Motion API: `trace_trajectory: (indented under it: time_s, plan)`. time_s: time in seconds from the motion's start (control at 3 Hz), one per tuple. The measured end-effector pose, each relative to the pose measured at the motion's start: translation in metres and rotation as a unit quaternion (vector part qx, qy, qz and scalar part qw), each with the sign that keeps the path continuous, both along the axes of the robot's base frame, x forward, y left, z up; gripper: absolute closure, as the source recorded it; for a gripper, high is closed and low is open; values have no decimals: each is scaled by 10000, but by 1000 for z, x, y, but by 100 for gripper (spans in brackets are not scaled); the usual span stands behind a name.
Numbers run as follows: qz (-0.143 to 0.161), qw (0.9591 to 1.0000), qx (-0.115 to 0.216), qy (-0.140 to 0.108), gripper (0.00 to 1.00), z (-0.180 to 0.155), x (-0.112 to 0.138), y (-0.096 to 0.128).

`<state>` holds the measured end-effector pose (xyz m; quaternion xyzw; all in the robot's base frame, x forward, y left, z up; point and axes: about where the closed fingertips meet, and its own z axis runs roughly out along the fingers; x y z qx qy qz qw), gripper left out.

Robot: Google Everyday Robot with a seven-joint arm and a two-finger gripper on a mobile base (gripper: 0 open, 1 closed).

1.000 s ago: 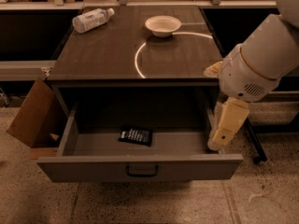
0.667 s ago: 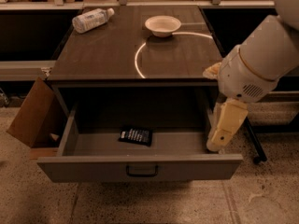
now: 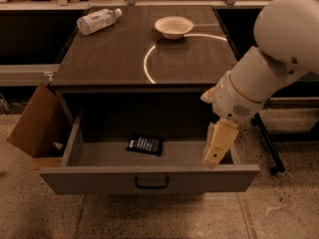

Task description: Pick rxbar blueberry from top drawer and place on counter

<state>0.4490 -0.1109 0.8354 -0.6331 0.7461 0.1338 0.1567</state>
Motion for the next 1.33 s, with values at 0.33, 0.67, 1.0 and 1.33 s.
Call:
trace_trajectory:
  time_s: [0.33, 0.67, 1.0, 1.33]
  plan:
    - [-143, 9997, 4, 208, 0, -47, 12, 25]
    - [-440, 9982, 215, 338, 0, -97, 31, 52]
    - [-445, 9983, 225, 302, 0, -95, 32, 52]
    - [-513, 9980, 255, 260, 0, -99, 39, 54]
